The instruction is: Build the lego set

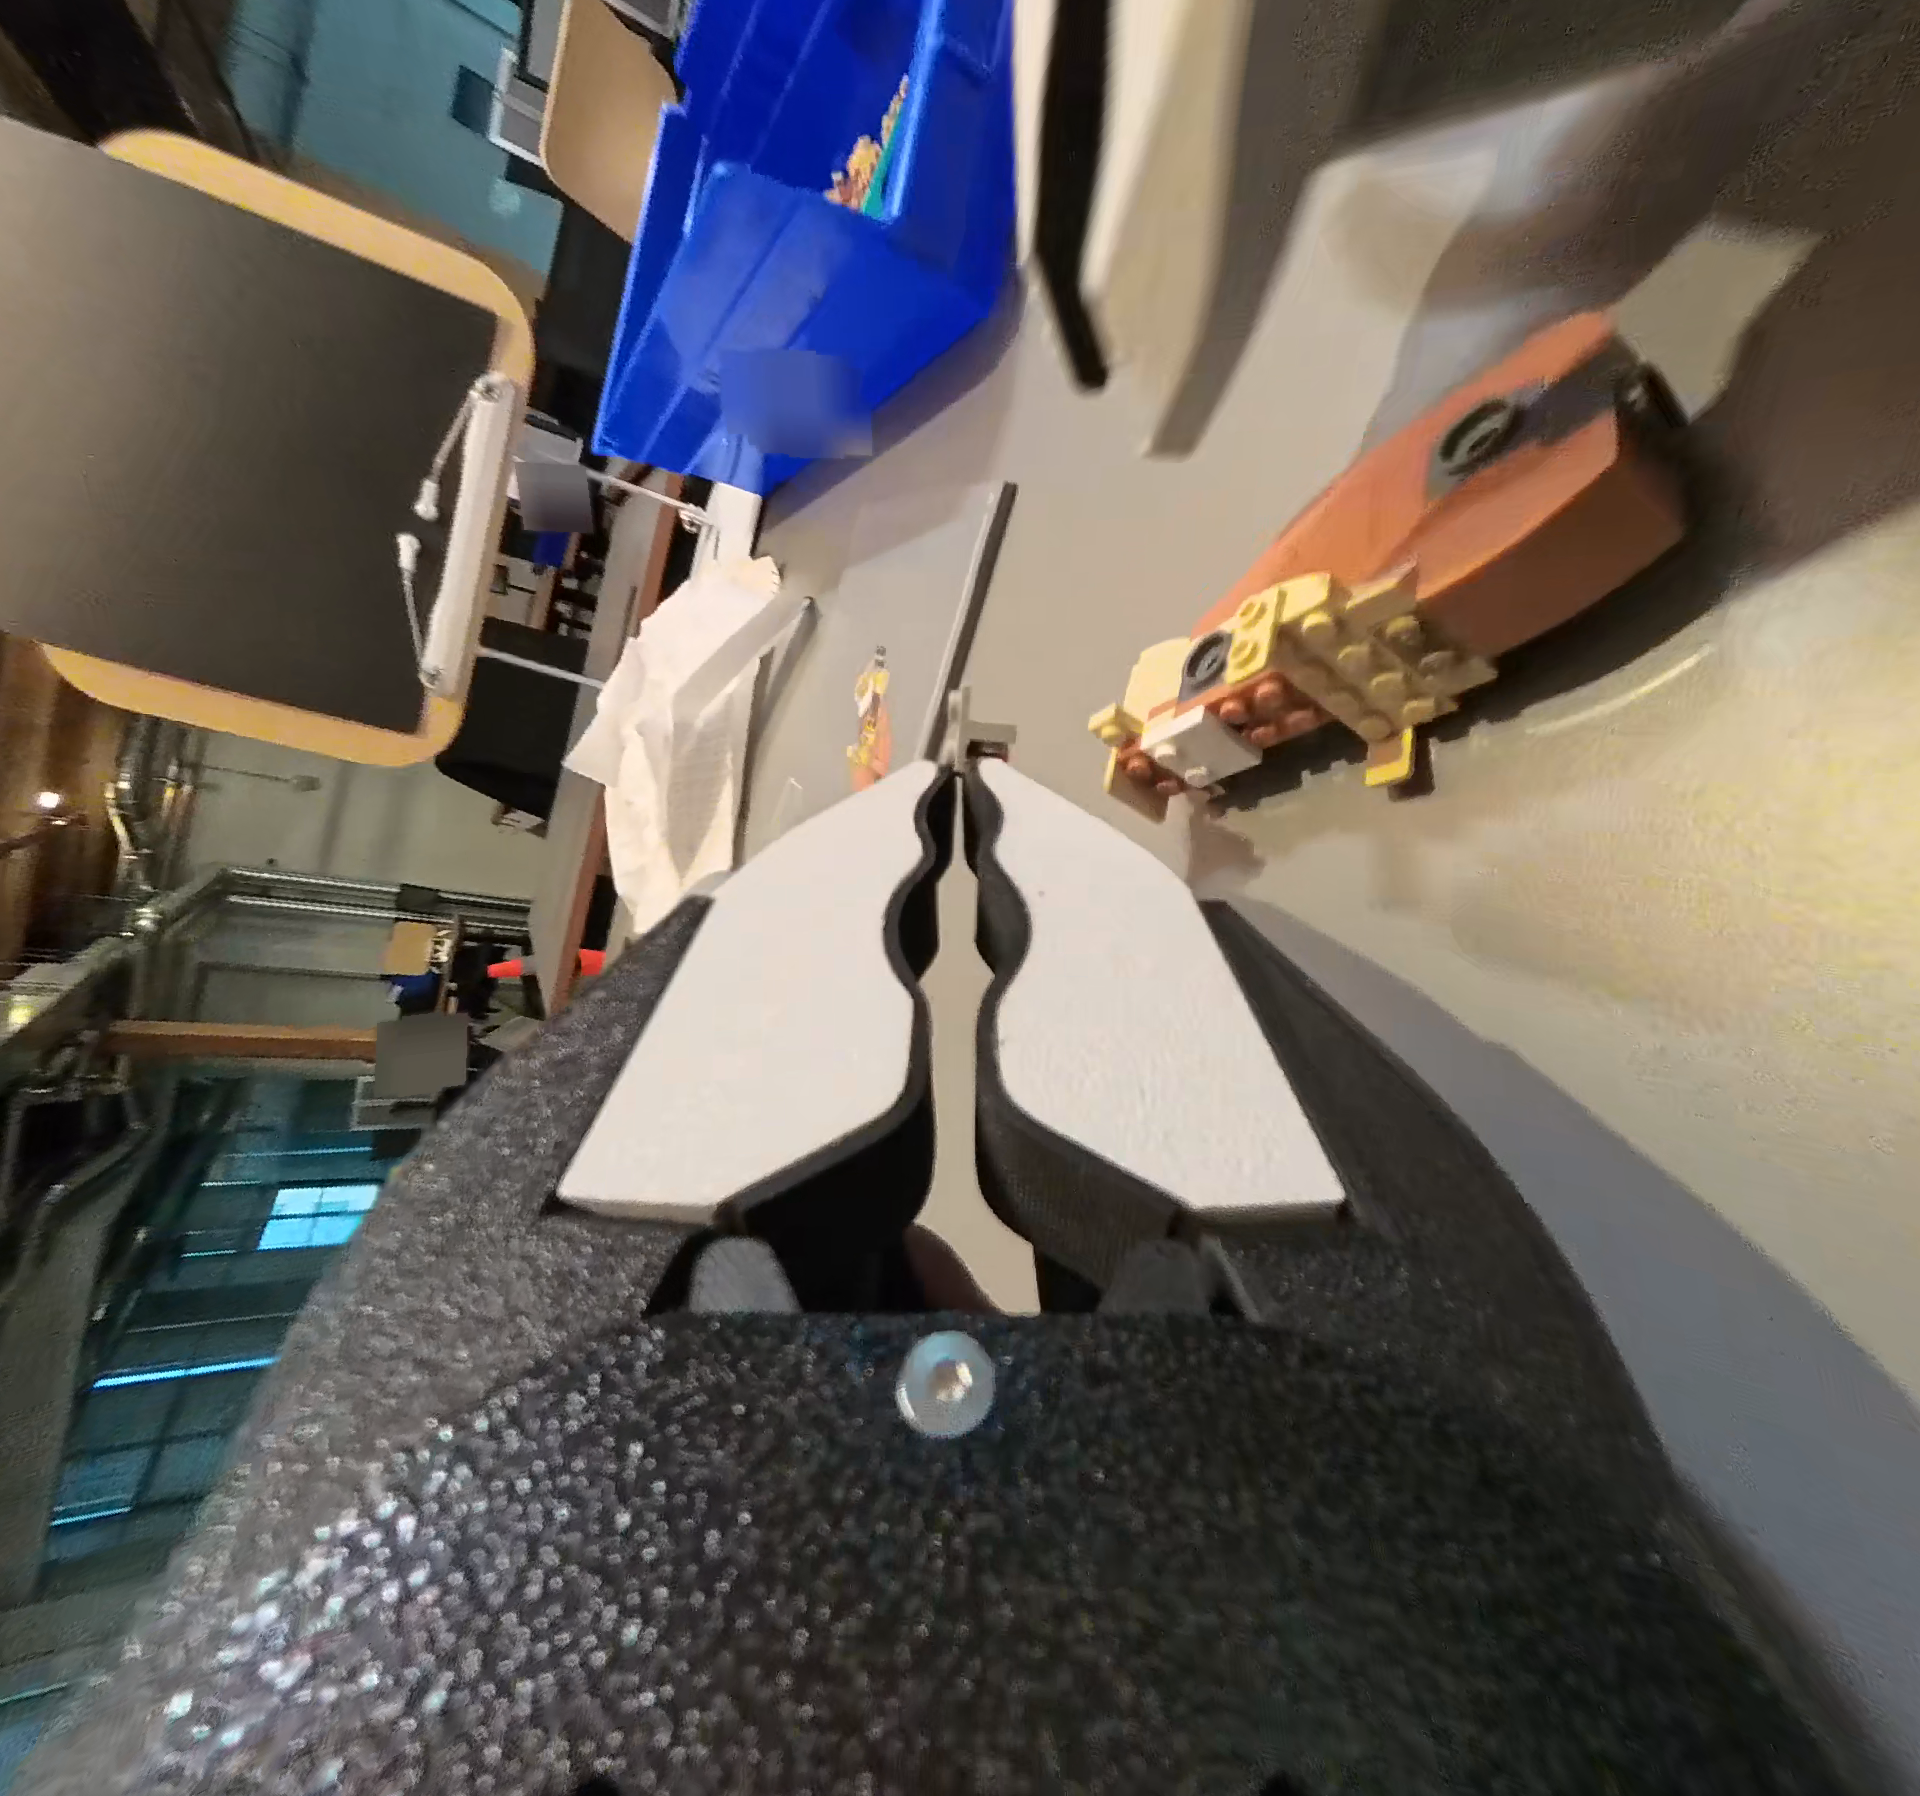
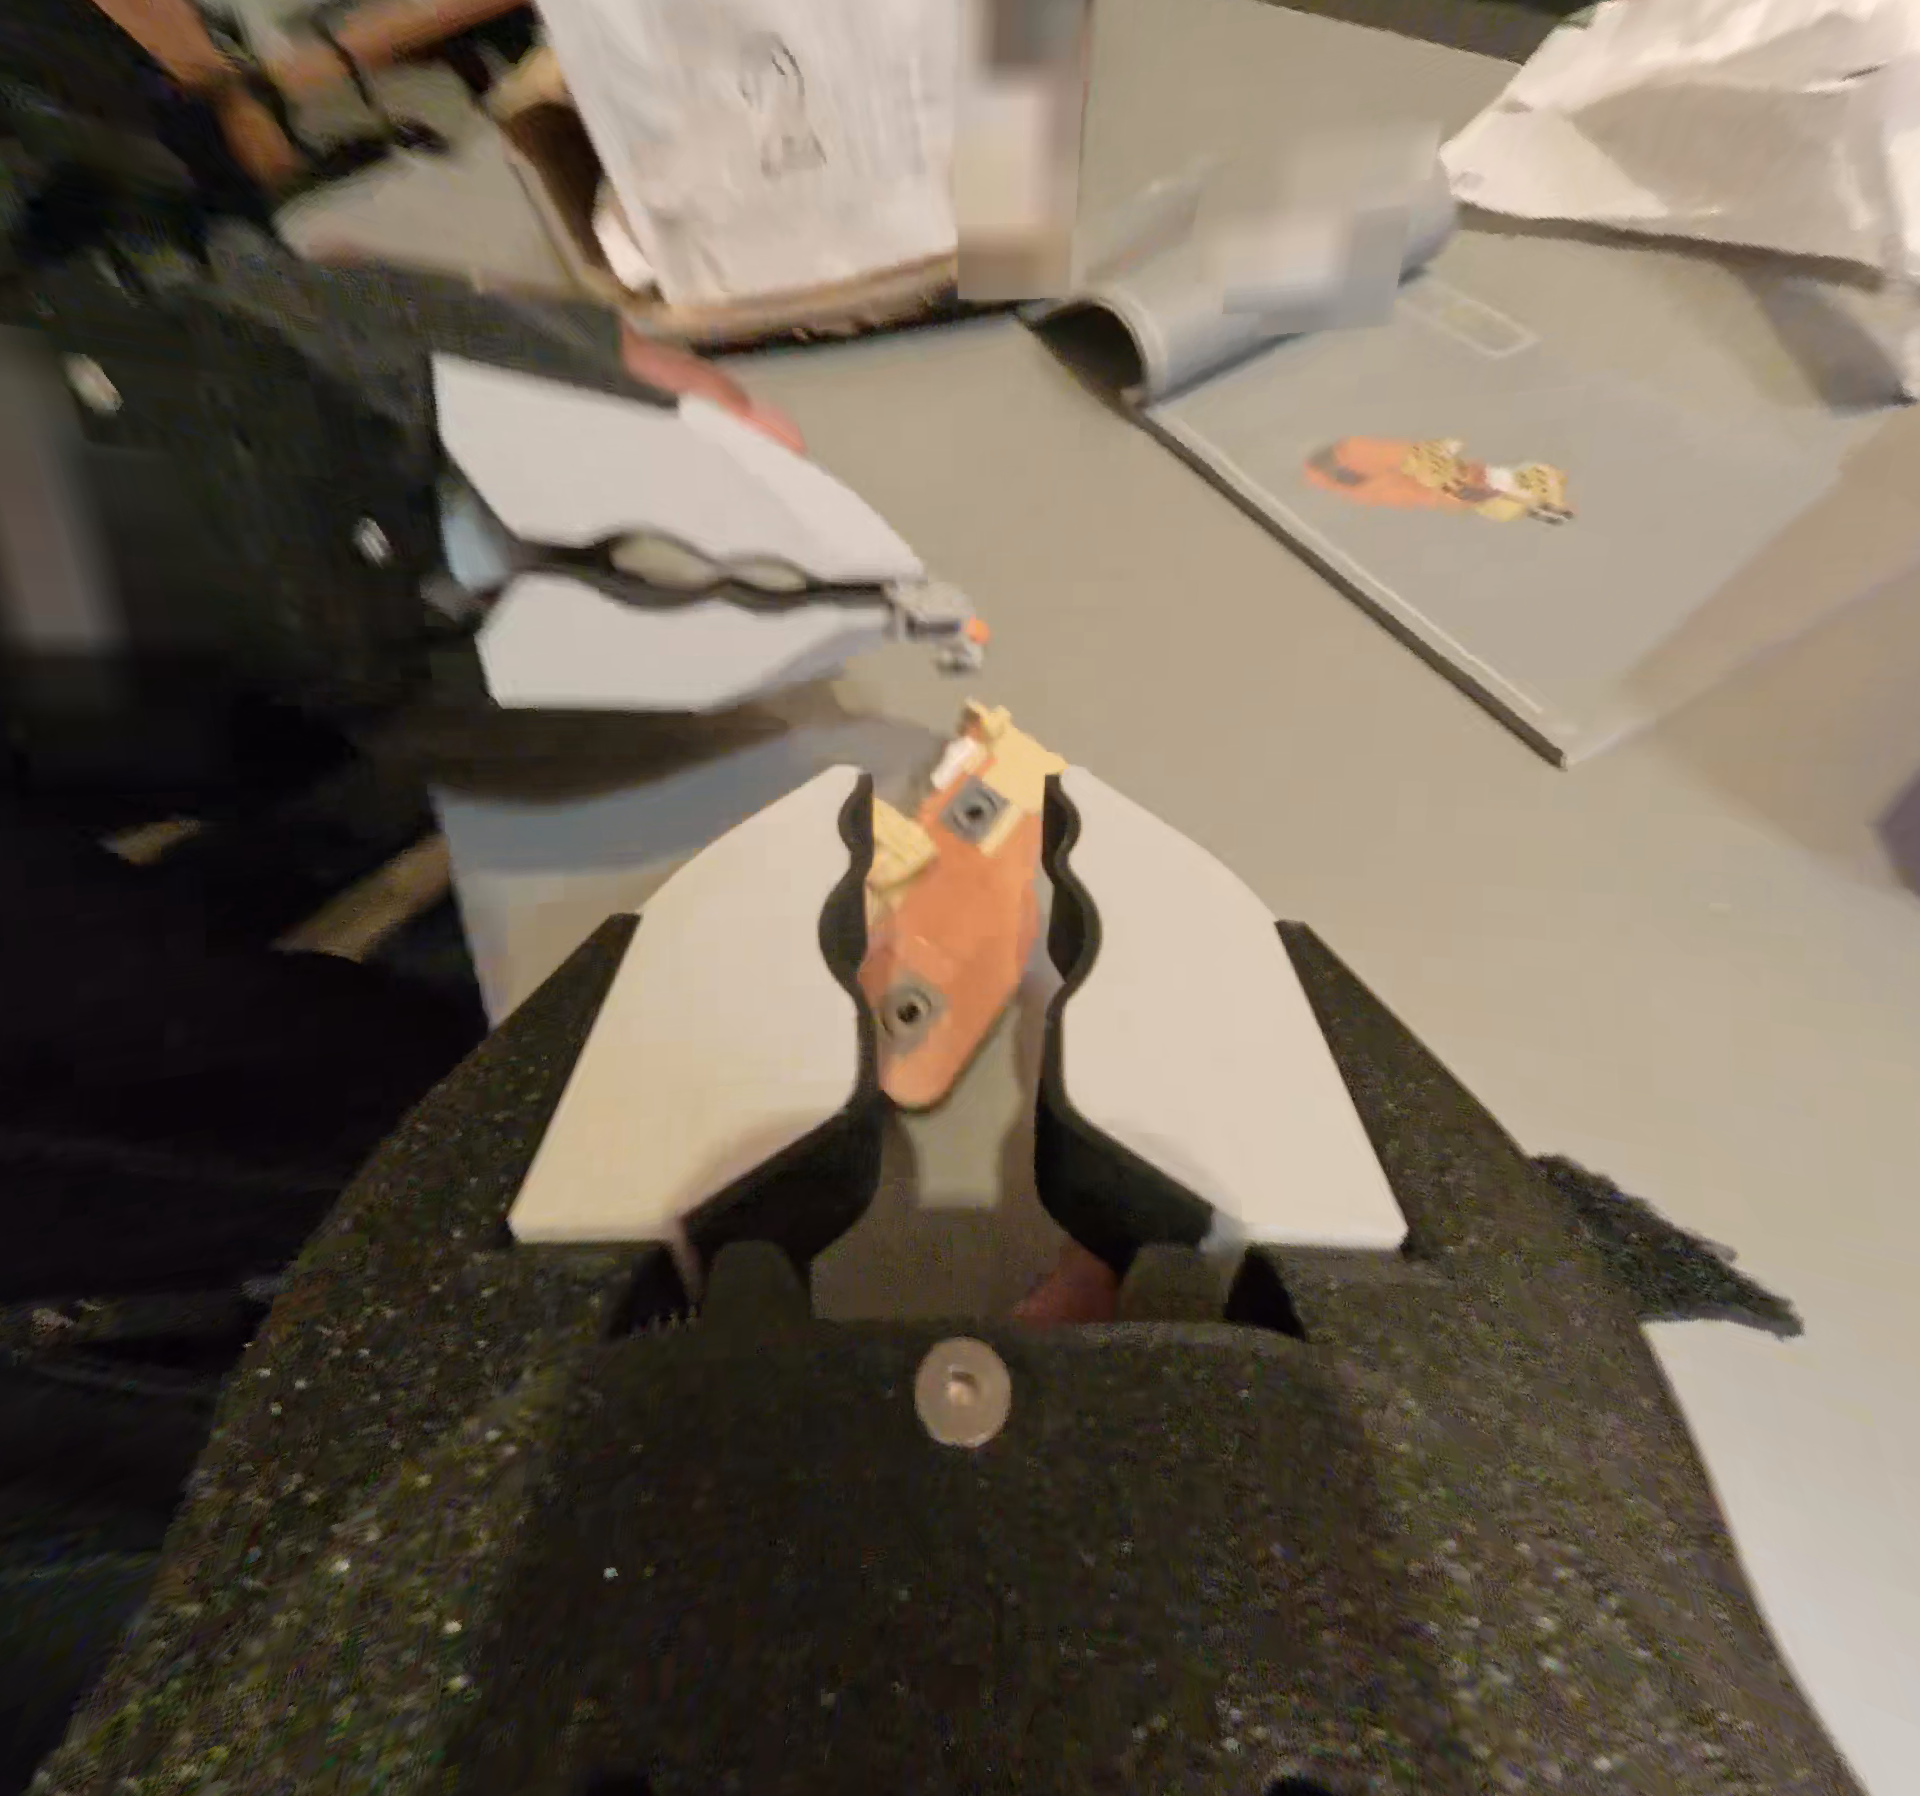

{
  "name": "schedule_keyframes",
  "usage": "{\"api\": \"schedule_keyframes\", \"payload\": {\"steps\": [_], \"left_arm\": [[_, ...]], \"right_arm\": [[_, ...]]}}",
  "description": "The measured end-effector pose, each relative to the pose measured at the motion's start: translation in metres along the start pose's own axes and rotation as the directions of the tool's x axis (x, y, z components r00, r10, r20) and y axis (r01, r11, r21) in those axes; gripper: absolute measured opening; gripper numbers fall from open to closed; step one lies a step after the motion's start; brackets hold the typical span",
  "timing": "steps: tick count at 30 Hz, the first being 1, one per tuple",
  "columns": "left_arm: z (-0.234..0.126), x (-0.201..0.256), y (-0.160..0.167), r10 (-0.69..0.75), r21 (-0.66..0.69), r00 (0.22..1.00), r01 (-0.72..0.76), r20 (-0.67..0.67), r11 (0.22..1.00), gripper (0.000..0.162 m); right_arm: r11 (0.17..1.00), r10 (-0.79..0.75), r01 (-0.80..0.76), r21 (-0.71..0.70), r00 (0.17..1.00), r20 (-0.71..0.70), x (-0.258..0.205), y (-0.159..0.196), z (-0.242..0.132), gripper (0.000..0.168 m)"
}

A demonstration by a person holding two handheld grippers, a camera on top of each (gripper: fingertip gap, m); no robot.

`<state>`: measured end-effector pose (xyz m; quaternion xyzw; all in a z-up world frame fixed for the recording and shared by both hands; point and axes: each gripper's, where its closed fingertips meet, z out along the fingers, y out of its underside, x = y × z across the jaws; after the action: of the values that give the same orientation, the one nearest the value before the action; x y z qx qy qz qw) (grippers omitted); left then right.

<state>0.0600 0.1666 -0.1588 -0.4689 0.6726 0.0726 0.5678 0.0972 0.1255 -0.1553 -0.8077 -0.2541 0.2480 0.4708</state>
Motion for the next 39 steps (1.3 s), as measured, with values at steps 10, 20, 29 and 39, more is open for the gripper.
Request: {"api": "schedule_keyframes", "payload": {"steps": [10,20,29,39], "left_arm": [[-0.005,-0.004,-0.015,0.117,0.056,0.989,-0.122,0.087,0.991,0.001],[-0.01,-0.002,-0.015,0.219,0.073,0.969,-0.228,0.117,0.971,0.001],[-0.017,0.0,-0.016,0.222,0.149,0.972,-0.231,0.073,0.962,0.007],[-0.05,0.002,-0.026,0.126,0.552,0.844,0.221,-0.521,0.804,0.025]], "right_arm": [[1.0,0.004,-0.003,-0.003,0.935,0.354,-0.012,-0.02,0.022,0.025],[0.999,-0.027,0.039,-0.023,0.921,0.389,-0.017,-0.015,0.033,0.017],[0.998,-0.059,0.05,0.031,0.87,0.489,-0.023,-0.019,0.03,0.016],[0.972,-0.231,0.198,0.13,0.673,0.702,-0.046,-0.024,0.006,0.017]]}}
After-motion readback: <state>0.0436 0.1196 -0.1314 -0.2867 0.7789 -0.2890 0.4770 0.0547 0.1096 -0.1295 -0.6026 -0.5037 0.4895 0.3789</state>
